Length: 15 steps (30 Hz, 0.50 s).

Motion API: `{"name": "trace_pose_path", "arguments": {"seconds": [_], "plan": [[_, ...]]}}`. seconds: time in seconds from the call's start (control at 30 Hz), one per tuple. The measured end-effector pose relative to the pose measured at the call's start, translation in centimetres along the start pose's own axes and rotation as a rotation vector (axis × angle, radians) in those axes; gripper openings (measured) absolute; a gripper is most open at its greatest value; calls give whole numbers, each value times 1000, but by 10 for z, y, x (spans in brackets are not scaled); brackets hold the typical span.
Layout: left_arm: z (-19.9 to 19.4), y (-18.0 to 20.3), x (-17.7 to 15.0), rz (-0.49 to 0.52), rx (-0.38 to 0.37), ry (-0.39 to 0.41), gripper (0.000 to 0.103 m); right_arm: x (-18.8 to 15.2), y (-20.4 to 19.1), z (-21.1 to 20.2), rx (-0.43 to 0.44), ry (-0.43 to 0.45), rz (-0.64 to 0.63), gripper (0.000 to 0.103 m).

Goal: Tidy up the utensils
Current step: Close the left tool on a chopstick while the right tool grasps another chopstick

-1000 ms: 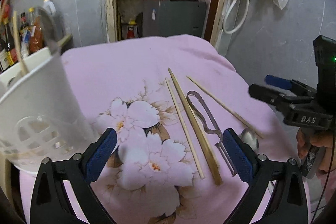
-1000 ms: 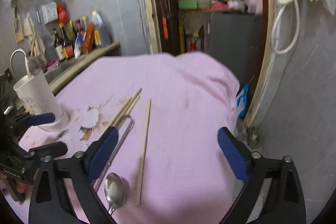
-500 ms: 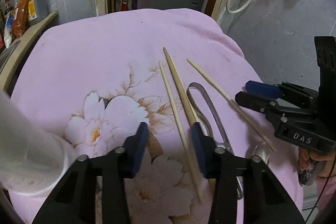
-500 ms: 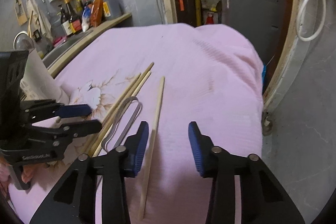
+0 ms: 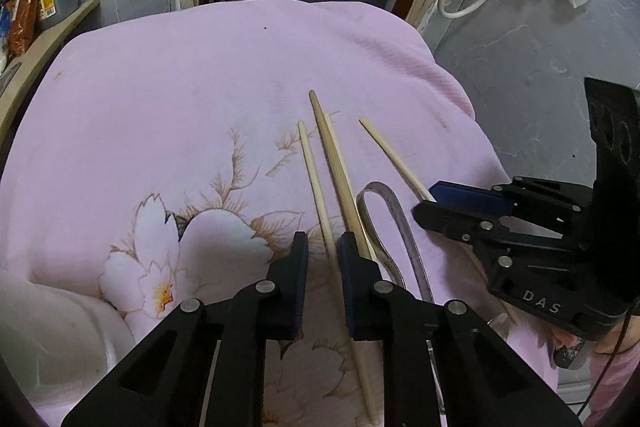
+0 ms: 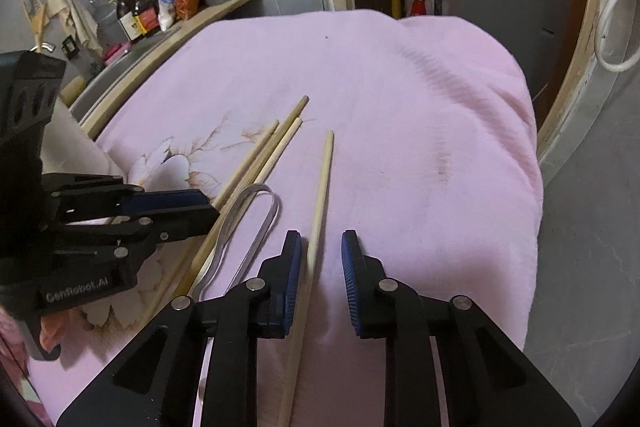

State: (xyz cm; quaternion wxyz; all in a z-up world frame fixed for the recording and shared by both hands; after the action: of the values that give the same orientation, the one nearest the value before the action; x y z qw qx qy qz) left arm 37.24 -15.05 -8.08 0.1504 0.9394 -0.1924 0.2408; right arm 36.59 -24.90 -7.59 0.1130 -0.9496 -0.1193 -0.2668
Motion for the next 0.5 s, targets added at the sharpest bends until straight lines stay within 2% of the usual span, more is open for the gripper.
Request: {"name": "trace_pose_path", "arguments": {"seconds": [0.13, 0.23, 0.37, 0.5], "plan": [[3, -3, 4, -27, -6, -21, 7, 8, 2, 4, -3, -31, 40, 18], [3, -5, 5, -60, -28, -40, 4, 11, 5, 5, -21, -47, 75, 10], [2, -8, 5, -97, -50, -42, 3, 11, 11, 4, -15, -60, 121, 6], [0, -9, 5, -130, -61, -33, 2, 9, 13, 0, -1, -32, 155, 3]]}}
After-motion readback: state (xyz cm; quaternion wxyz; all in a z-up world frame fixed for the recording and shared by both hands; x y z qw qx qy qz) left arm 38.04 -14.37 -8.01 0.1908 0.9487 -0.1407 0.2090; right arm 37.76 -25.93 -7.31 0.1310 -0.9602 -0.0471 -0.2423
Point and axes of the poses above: each gripper's, at about its wrist camera, not at the fingertips, and z roughly the way its jaws point, y to its right, x to its top, the point moved 3 cm from there along z, roughly the way its jaws point, and after that the axes turned 1 degree about x, right-handed, at the moved point
